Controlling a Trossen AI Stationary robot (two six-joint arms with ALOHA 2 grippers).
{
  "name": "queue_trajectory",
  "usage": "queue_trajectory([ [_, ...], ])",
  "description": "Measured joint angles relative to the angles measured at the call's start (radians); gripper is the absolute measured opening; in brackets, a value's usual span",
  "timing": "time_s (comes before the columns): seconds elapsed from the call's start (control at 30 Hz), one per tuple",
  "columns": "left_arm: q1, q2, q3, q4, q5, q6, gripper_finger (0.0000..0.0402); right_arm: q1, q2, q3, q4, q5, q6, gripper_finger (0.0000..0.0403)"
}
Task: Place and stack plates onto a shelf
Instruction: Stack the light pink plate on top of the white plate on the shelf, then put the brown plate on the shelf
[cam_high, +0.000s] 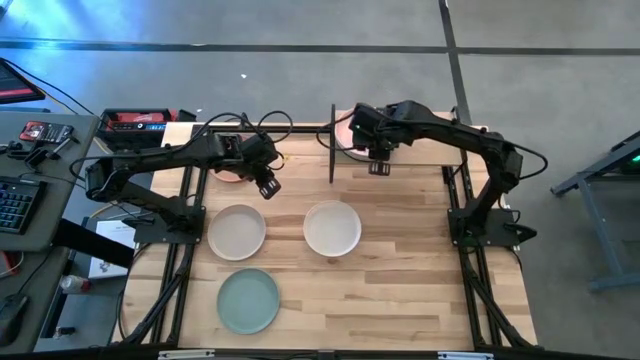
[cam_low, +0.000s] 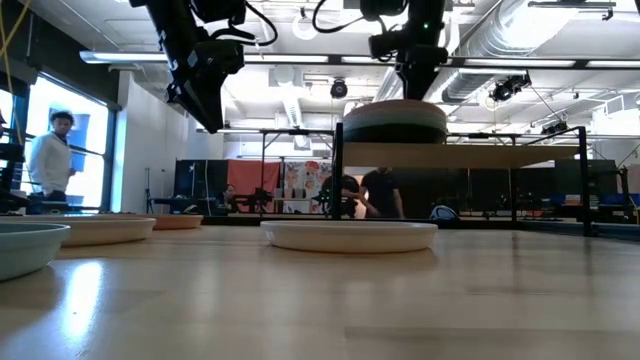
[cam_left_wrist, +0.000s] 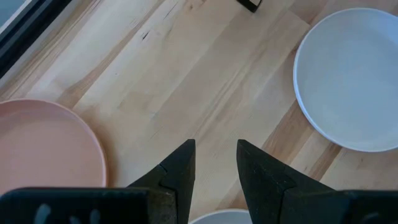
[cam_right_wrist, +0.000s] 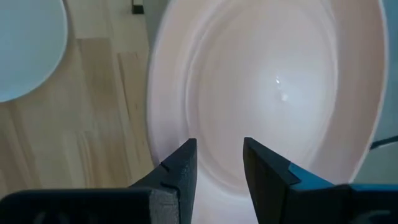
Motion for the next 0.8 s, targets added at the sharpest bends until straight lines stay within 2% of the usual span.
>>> queue_trajectory([
  [0.4,0.0,0.0,0.0,0.0,-0.002,0.008,0.0106,-0.027,0.013,-0.007,0.048,-0.093,0.001,0.0108],
  [0.6,0.001,0.0,0.0,-0.004,-0.029,0.033,0.0106,-0.033,0.023,0.004,0.046,-0.046,0.0,0.0108],
  [0.8,0.05,0.0,0.0,-0.022,-0.03,0.045,0.0106,-0.03,0.023,0.133,-0.009,-0.028,0.076,0.0108],
])
